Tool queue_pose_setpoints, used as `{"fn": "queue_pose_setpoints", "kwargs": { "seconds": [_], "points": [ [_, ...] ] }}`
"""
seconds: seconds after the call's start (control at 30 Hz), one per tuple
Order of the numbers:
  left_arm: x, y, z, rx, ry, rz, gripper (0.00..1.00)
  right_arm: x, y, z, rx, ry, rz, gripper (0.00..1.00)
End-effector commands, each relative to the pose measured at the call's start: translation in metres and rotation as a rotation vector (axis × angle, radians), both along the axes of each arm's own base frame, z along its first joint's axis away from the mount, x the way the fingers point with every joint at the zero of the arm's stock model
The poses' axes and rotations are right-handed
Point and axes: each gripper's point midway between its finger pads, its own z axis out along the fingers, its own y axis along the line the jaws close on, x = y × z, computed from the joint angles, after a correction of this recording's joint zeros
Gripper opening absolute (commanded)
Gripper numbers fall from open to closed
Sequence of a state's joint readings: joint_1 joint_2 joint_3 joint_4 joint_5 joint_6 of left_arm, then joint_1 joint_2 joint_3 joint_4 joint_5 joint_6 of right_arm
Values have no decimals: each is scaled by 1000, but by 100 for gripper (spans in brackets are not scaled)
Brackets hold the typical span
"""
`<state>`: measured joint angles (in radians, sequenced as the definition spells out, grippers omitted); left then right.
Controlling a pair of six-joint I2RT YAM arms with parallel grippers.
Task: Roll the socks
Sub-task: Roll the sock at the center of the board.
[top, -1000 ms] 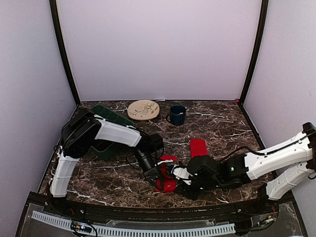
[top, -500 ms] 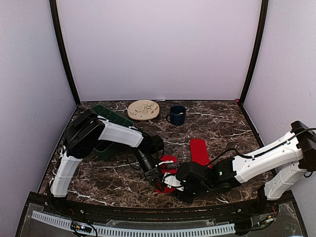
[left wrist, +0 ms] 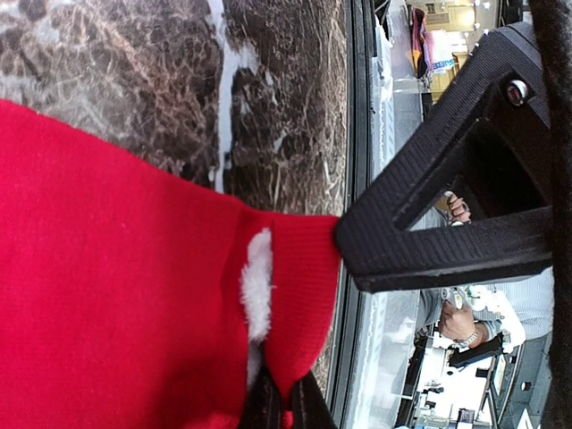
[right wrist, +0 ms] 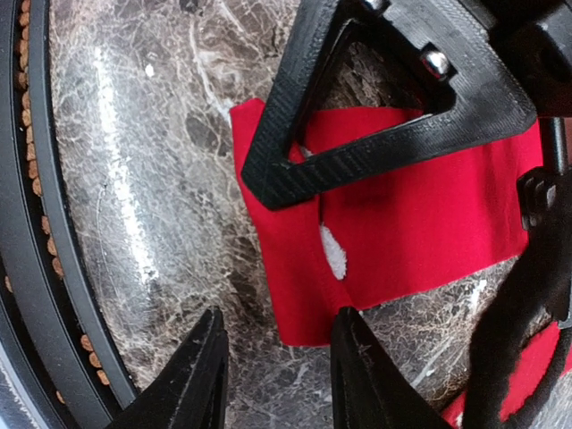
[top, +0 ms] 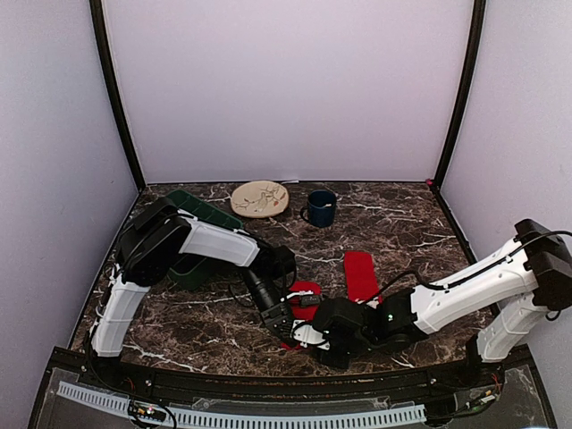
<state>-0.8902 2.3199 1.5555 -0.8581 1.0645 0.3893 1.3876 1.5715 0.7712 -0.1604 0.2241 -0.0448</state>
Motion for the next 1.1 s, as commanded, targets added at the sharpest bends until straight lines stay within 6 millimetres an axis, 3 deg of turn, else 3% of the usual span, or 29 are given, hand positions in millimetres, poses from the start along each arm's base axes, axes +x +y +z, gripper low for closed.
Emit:
{"fn": "queue_pose_setpoints", "kwargs": {
  "seconds": [0.0, 0.37, 0.7, 0.9, 1.07],
  "points": [
    [1, -1, 5, -14, 14, -2, 0, 4, 13, 8, 26, -43, 24, 37],
    [1, -1, 4, -16, 26, 0, 0, 7, 11, -6, -26, -43, 51, 32],
    [1, 0, 3, -10, 27, 2, 0, 9, 8, -13, -51, -21, 43, 8],
    [2, 0, 2, 1, 24, 6, 0, 8, 2, -18, -65, 10, 24, 1],
    [1, 3, -2, 36, 21, 11, 10, 9, 0, -21, -71, 26, 4, 0]
  ]
}}
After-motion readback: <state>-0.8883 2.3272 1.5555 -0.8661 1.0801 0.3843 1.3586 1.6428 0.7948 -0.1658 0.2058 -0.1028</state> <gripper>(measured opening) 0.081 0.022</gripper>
